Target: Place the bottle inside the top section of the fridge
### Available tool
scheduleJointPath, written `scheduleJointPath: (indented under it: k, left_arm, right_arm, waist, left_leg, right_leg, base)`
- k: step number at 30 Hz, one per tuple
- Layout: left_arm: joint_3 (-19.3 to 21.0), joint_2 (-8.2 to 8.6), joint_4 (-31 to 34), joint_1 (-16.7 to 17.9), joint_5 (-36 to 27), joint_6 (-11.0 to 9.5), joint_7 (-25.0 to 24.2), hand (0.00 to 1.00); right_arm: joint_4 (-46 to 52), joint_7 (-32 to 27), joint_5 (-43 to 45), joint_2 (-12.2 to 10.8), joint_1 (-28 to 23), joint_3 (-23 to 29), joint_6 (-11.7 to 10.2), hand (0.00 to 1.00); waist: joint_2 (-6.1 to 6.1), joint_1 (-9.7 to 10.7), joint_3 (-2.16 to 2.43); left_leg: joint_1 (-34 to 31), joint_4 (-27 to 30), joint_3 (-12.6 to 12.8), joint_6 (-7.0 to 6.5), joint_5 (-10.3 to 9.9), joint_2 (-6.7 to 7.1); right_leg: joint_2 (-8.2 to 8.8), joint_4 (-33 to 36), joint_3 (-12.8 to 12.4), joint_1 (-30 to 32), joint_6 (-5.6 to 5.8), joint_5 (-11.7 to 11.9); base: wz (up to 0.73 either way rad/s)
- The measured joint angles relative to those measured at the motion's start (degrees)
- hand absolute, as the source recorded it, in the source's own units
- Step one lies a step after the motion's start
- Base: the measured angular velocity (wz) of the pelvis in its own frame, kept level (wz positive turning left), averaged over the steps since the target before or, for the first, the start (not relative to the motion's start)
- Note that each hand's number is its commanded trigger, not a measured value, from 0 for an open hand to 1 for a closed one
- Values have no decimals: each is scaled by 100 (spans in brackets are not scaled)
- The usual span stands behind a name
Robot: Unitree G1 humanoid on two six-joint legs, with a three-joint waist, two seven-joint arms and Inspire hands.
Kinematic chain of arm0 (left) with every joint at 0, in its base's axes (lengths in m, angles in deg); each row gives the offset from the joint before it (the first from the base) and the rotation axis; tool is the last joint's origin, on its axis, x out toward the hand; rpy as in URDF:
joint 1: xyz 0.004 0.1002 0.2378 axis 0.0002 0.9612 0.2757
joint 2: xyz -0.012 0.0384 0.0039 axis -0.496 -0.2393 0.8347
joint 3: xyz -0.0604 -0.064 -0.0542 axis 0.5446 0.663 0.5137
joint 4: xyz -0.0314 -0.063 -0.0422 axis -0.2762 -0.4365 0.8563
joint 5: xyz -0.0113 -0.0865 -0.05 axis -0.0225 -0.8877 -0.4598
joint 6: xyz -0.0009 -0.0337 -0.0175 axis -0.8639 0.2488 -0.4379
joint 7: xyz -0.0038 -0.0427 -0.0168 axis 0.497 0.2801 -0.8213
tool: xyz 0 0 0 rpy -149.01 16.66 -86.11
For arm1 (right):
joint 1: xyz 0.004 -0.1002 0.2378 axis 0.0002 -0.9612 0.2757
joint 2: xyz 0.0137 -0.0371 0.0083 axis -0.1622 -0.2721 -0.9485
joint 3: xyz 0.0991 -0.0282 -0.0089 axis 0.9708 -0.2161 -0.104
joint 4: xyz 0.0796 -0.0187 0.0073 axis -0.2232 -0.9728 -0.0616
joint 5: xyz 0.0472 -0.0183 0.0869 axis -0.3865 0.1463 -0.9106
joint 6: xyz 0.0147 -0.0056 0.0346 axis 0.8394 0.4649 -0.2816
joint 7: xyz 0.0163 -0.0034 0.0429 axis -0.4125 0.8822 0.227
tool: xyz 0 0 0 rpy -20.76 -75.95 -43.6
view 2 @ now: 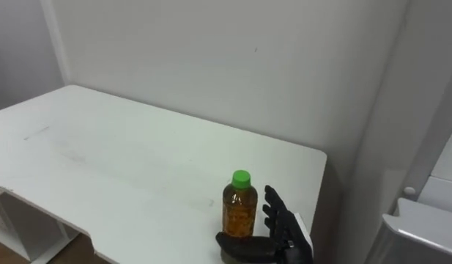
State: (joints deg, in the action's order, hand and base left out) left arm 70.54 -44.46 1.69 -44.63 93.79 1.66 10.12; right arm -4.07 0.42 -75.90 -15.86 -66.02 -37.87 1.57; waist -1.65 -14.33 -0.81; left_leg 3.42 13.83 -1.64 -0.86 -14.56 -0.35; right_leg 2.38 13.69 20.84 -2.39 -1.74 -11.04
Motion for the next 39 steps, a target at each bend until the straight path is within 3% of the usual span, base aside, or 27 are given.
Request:
scheduleJointPath:
  k: [7,17,26,27,28,33,35,39]
  left_arm:
    - [-3,19,-7,208,-34,10,6,0]
    - [4,-82,-22,349,-268,-5,-23,0]
    - [107,-86,-22,406,-274,-23,-111,0]
    - [121,-87,-21,406,-274,-25,-112,0]
    - [133,-87,-15,414,-273,-27,-117,0]
    - [300,-81,-12,449,-272,-47,-124,0]
    - [336,-82,-10,561,-272,-46,-107,0]
    - [340,-81,-10,684,-272,-42,-103,0]
  right_arm:
    - [-438,51,26,-2,95,-1,13,0]
    - [-1031,17,-3,31,272,-5,12,0]
    - [-1142,19,-6,78,261,-6,9,0]
    - [-1145,24,-6,89,259,-6,9,67]
    - [-1153,26,4,109,258,-5,9,100]
    - [-1164,8,-49,255,254,2,5,100]
    - [-1274,-33,-126,334,254,3,-8,100]
    - [-1317,-60,-241,381,249,3,-8,100]
  waist:
    - [-33,-163,24]
    - [-67,-177,-13]
    - [-57,-172,-16]
    - [-53,-174,-16]
    - [-39,-173,-20]
    - [-20,-187,2]
    - [3,-191,43]
    - [44,-188,65]
  left_leg:
    - [31,8,-31,-33,27,15]
    - [90,2,-167,-37,29,41]
    - [108,69,-230,-39,29,101]
    - [108,69,-230,-39,29,101]
    - [108,69,-230,-40,29,101]
    - [10,85,-263,-42,27,105]
    - [13,106,-263,-42,27,105]
    - [20,122,-263,-43,28,103]
  right_leg:
    - [66,30,91,-77,37,-17]
    - [84,-18,209,-237,67,-37]
    - [125,-21,300,-315,101,-65]
    - [127,-21,302,-316,102,-65]
    - [129,-20,302,-317,102,-65]
    - [149,4,368,-253,107,-69]
    - [151,15,378,-258,107,-69]
    - [150,18,377,-259,107,-69]
  base:
    - [7]
    - [8]
    - [6]
    - [4]
    - [5]
    - [6]
    - [0]
    - [0]
